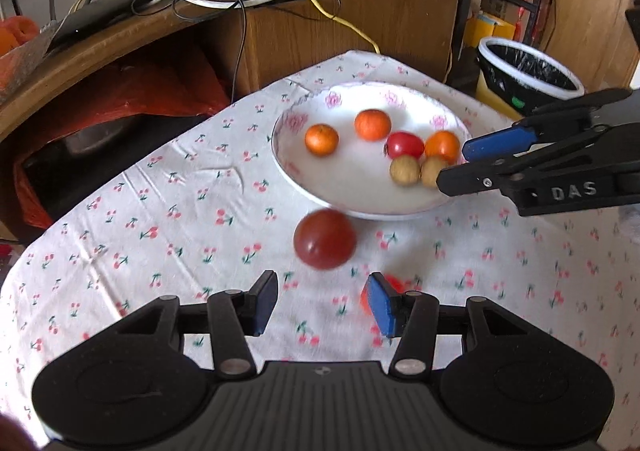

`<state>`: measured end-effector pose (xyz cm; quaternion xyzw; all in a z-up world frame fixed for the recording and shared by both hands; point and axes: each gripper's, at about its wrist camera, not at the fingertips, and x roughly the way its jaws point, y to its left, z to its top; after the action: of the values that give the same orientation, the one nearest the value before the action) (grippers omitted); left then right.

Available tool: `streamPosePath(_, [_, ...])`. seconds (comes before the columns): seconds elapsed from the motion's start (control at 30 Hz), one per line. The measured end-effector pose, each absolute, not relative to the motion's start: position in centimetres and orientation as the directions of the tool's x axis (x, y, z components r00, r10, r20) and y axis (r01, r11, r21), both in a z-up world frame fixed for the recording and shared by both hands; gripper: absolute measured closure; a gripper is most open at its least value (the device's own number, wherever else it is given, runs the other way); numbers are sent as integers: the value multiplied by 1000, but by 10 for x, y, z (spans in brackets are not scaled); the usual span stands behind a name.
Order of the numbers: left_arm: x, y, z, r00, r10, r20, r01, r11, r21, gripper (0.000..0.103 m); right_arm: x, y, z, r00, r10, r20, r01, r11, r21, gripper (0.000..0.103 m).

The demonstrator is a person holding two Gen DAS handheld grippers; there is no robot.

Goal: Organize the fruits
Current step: 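Move left tool toward large dark red tomato while right tool approaches cherry tomato, then close right gripper on red cherry tomato while left gripper closes on large tomato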

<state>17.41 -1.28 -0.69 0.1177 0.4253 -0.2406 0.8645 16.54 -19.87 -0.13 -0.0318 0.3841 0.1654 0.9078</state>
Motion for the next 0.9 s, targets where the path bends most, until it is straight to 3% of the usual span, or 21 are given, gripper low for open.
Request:
streamPosePath(0.77, [179, 26, -1, 549, -297, -781, 456, 890, -18, 45, 166, -134, -34, 479, 398, -783, -502, 855, 127, 65])
streamPosePath(0.83, [180, 26, 0, 551, -302, -778, 456, 890, -23, 45, 171, -131, -35, 474, 392, -789, -499, 857, 126, 67])
streamPosePath(0.9, [181, 26, 1, 550, -307, -777, 456, 889, -29, 45, 173, -129, -38, 467, 382, -798, -498, 859, 120, 77])
